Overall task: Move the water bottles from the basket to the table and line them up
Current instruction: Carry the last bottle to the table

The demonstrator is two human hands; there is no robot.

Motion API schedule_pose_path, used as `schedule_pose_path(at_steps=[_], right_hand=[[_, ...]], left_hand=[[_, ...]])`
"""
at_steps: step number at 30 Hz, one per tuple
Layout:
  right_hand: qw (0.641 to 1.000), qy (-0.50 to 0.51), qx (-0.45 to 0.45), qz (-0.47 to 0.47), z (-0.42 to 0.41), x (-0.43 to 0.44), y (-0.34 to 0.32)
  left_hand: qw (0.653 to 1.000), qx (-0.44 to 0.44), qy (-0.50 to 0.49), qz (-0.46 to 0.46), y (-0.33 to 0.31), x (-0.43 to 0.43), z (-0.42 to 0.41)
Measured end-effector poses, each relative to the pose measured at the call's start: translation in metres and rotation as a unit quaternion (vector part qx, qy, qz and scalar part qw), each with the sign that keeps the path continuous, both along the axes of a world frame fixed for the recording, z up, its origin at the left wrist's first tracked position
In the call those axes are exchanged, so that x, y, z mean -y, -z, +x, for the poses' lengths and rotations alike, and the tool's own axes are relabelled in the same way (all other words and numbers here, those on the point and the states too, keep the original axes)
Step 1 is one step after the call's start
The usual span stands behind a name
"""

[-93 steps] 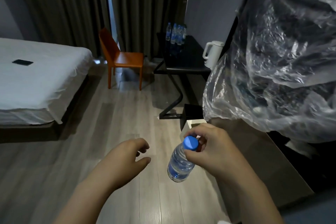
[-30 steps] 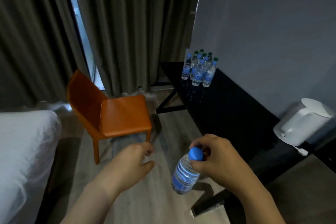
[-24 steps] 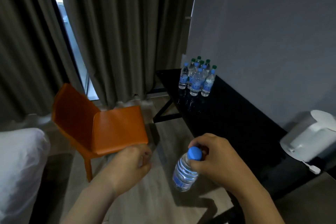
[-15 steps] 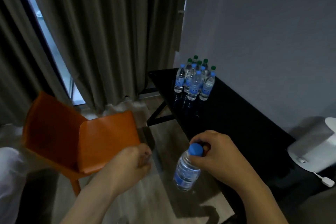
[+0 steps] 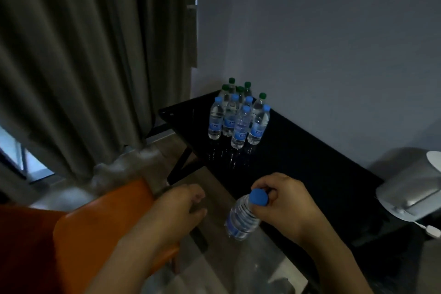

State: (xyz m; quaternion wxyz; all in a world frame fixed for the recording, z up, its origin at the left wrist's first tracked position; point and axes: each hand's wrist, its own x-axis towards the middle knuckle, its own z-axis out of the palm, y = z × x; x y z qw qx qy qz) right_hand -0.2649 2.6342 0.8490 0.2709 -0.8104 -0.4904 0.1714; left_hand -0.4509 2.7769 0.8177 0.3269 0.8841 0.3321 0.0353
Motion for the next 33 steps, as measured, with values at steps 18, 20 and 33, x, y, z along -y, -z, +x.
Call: schedule_pose_path(at_steps=[18, 20, 33], right_hand=[[0.999, 0.03, -0.03, 0.015, 0.162, -0.161, 0.03], [0.999, 0.027, -0.024, 0.012, 0.182, -0.175, 0.032], [0.996, 0.056, -0.062, -0.03, 0.254, -0.213, 0.077]], left_hand=[[0.999, -0.006, 0.039, -0.018, 0.004, -0.174, 0.173], [0.999, 0.001, 0.035, -0.027, 0.007, -0.186, 0.192], [0.995, -0.04, 0.065, -0.061, 0.032, -0.232, 0.265]])
